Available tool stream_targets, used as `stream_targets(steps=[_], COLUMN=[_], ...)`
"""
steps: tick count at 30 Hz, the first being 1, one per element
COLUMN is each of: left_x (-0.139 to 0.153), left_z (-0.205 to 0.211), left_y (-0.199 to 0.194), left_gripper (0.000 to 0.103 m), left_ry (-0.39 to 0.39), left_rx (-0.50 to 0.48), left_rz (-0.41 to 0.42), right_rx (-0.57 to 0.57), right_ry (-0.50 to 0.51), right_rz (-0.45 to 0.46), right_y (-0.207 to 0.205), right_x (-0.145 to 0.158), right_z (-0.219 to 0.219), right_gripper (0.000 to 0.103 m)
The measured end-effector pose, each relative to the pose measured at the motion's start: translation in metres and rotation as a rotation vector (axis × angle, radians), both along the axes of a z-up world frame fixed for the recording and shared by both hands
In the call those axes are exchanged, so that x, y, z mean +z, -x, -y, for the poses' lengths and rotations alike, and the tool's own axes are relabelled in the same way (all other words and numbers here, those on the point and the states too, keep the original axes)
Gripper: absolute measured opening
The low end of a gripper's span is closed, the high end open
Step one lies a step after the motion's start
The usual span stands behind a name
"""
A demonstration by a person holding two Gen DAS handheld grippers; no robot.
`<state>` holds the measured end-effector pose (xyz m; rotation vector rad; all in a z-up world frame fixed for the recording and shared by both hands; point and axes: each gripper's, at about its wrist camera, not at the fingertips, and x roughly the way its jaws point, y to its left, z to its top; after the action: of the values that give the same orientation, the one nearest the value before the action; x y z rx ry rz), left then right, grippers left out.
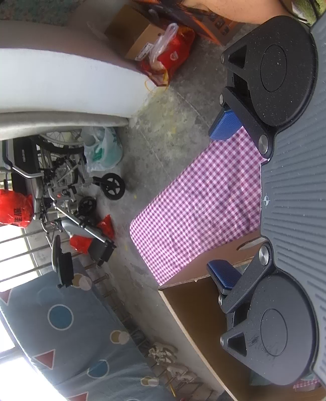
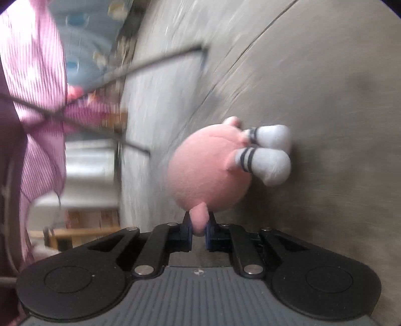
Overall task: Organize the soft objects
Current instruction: 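Lift the pink plush toy up from the floor toward the box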
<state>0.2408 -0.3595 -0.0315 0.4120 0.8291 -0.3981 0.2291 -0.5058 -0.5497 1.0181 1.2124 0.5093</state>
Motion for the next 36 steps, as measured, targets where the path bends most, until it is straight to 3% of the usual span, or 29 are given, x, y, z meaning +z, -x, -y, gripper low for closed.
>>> stream_targets(steps=[4,9,16,23,27,31,36], left_x=[0.004,0.023,0.06,0.084,0.095,0.095,0.084], left_z=[-0.001,-0.019,-0.061,-0.118,-0.16,-0.204,-0.245], left_y=[0.006,0.025,0.067,0.095,0.111,0.124,0.139], left_gripper=[0.102,0.102,0.102,0.102,0.102,0.102,0.102], left_ry=[0.021,0.112,0.267,0.444,0.528,0.615,0.628], left_rx=[-0.031,-0.072,-0.119,-0.098,-0.068,-0.006,0.06], left_rz=[-0.004,-0.005,0.037,0.048,0.081,0.075,0.104], right_rx=[-0.173,-0.36,-0.487,-0.508,-0.489,-0.435,-0.311], right_ry=[-0.002,0.06,0.209,0.362,0.454,0.497,0.491], right_rz=[0.028,0.101,0.203,0.377,0.513,0.668,0.891], right_y=[0.037,0.081,0.139,0.174,0.185,0.192,0.187], right_x=[0.024,0.07,0.168,0.305,0.4,0.495,0.604], right_z=[0.041,0.088,0.131,0.155,0.154,0.125,0.052], right_gripper=[0.009,0.008,0.008,0.008,0.008,0.008,0.008])
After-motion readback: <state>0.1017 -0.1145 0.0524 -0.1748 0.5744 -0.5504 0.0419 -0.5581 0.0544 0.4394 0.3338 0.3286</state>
